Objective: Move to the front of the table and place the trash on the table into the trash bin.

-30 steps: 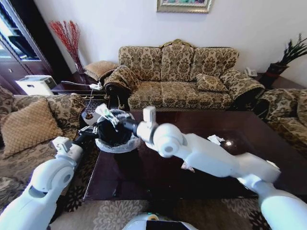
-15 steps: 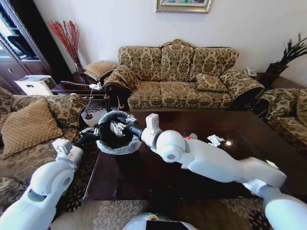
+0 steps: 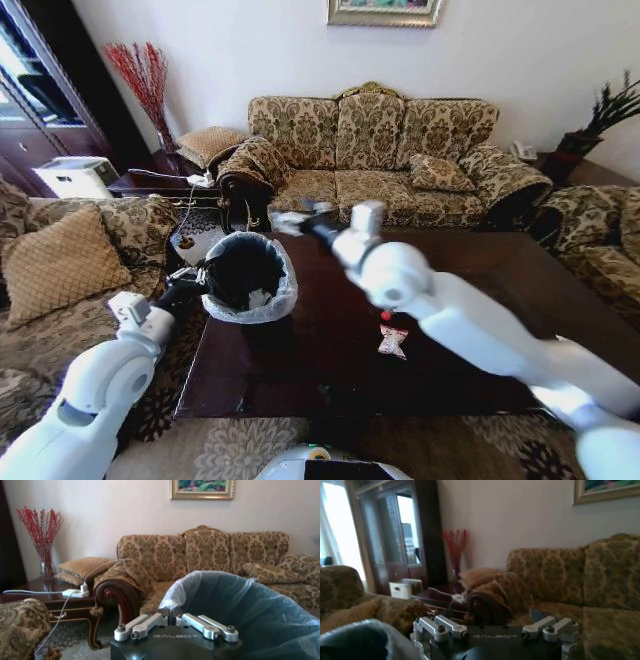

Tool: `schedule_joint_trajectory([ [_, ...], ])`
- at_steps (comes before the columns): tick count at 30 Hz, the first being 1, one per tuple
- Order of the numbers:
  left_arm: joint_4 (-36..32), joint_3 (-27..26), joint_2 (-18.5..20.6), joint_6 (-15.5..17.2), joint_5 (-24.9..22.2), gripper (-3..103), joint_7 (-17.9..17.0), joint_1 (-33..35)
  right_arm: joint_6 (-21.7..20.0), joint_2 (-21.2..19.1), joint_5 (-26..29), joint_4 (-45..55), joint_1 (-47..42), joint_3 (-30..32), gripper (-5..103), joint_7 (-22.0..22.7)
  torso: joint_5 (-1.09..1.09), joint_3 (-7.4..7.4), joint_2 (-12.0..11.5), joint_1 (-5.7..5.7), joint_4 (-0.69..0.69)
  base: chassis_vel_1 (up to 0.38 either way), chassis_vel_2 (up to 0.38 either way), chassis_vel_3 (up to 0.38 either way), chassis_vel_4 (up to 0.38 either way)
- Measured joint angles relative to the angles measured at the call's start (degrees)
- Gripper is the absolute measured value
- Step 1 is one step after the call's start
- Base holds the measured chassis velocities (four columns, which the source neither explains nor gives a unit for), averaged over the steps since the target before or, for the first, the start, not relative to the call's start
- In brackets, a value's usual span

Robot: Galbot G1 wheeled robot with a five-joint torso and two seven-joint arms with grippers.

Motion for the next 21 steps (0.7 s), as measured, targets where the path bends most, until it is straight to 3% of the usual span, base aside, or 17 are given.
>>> schedule_joint_trajectory([
  [1, 0.0, 0.0, 0.0, 0.0, 0.0, 2, 0.1, 0.0, 0.8, -2.9, -2.7, 0.8, -6.5, 2.5, 100, -0.1, 0.02, 0.0, 0.0, 0.0, -0.02, 0.0, 0.0, 0.0, 0.0],
  [2, 0.0, 0.0, 0.0, 0.0, 0.0, 2, 0.1, 0.0, 0.8, -2.9, -2.7, 0.8, -6.5, 2.5, 100, -0.1, 0.02, 0.0, 0.0, 0.0, -0.02, 0.0, 0.0, 0.0, 0.0],
  [4, 0.0, 0.0, -0.1, -0.2, 0.7, 2, 1.1, 0.0, 2.0, -5.6, -9.3, 2.4, -18.9, 7.8, 100, 0.5, -0.03, -0.01, 0.0, -0.01, -0.02, 0.0, 0.0, 0.0, 0.0],
  [5, 0.1, 0.0, -0.3, -0.5, 1.4, 2, 1.5, 0.0, 2.2, -5.6, -12.1, 2.9, -24.2, 9.5, 100, 1.3, -0.04, -0.01, 0.0, -0.01, -0.01, 0.0, 0.0, 0.0, 0.0],
  [6, 0.1, 0.0, -0.3, -0.5, 1.4, 2, 1.5, 0.0, 2.2, -5.6, -12.1, 2.9, -24.2, 9.5, 100, 1.3, -0.04, -0.01, 0.0, -0.01, -0.01, 0.0, 0.0, 0.0, 0.0],
  [8, 0.5, 0.4, -0.6, -0.9, 3.3, 2, 2.0, -0.3, 2.8, -3.6, -18.4, 3.7, -35.0, 14.4, 100, 2.5, -0.02, -0.01, 0.0, -0.02, 0.0, 0.0, 0.0, 0.0, 0.0],
  [9, 0.5, 0.4, -0.6, -0.9, 3.3, 2, 2.0, -0.3, 2.8, -3.6, -18.4, 3.7, -35.0, 14.4, 100, 2.5, -0.02, -0.01, 0.0, -0.02, 0.0, 0.0, 0.0, 0.0, 0.0],
  [13, 0.4, 1.0, -0.6, -1.7, 4.9, 2, 3.0, -0.5, 6.0, 5.8, -31.8, 2.8, -55.0, 24.5, 100, 1.3, -0.04, -0.01, 0.0, -0.01, 0.01, 0.0, 0.0, 0.0, 0.0],
  [17, 0.2, 1.0, 0.0, -2.1, 5.2, 2, 3.4, -0.8, 8.7, 9.6, -37.0, 0.7, -59.7, 26.2, 100, 0.4, -0.07, -0.01, 0.0, -0.02, -0.01, 0.0, 0.0, 0.0, 0.0],
  [19, 0.2, 0.5, 1.2, -2.7, 5.1, 2, 3.5, -1.0, 11.9, 14.0, -41.8, -3.0, -60.8, 25.4, 100, -0.6, -0.04, -0.01, 0.0, -0.02, -0.01, -0.04, -0.036, -0.073, -0.046],
  [21, 0.2, 0.3, 1.6, -2.8, 5.1, 2, 3.5, -1.1, 12.3, 15.1, -42.4, -3.9, -60.6, 24.9, 100, -0.7, -0.04, -0.01, 0.0, -0.02, 0.0, -0.055, -0.041, -0.06, -0.058],
])
